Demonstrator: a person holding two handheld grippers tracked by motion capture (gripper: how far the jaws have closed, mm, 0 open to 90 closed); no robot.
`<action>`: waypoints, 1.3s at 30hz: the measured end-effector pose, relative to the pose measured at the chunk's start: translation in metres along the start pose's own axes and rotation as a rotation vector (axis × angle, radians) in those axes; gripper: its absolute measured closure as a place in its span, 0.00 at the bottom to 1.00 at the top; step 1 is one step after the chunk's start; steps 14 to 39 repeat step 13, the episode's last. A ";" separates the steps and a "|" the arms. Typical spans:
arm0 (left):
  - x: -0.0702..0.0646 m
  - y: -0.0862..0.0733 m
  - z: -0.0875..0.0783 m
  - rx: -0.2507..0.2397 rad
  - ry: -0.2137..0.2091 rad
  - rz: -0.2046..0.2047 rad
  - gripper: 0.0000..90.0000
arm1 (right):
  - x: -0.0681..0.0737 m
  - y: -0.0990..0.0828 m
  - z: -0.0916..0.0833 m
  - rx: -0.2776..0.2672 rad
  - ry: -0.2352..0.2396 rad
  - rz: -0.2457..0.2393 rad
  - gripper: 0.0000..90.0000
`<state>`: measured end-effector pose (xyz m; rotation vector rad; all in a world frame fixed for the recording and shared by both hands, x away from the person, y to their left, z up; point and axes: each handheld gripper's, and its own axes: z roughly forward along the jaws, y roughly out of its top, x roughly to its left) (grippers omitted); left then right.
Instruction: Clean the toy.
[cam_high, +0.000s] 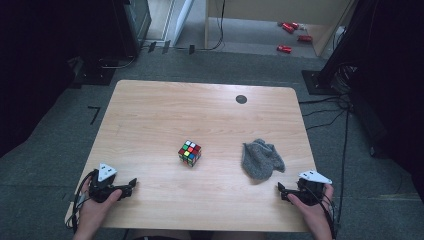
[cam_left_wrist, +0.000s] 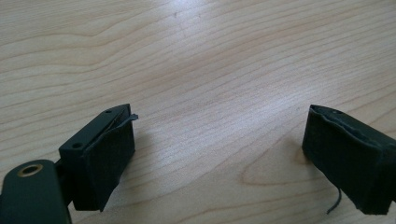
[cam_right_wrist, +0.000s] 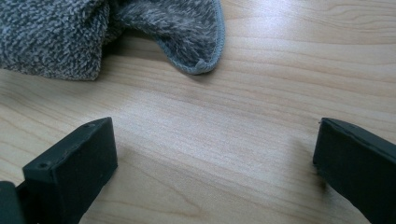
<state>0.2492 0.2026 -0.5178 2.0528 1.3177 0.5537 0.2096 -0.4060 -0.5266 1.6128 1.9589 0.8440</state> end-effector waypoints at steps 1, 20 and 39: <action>0.000 0.000 0.000 0.000 0.000 0.000 0.11 | 0.000 0.000 0.000 0.000 0.000 -0.002 0.00; 0.000 0.001 0.001 0.000 0.005 -0.008 0.11 | 0.000 0.000 0.000 0.002 -0.004 0.003 0.00; 0.000 0.001 0.001 0.000 0.005 -0.008 0.11 | 0.000 0.000 0.000 0.002 -0.004 0.003 0.00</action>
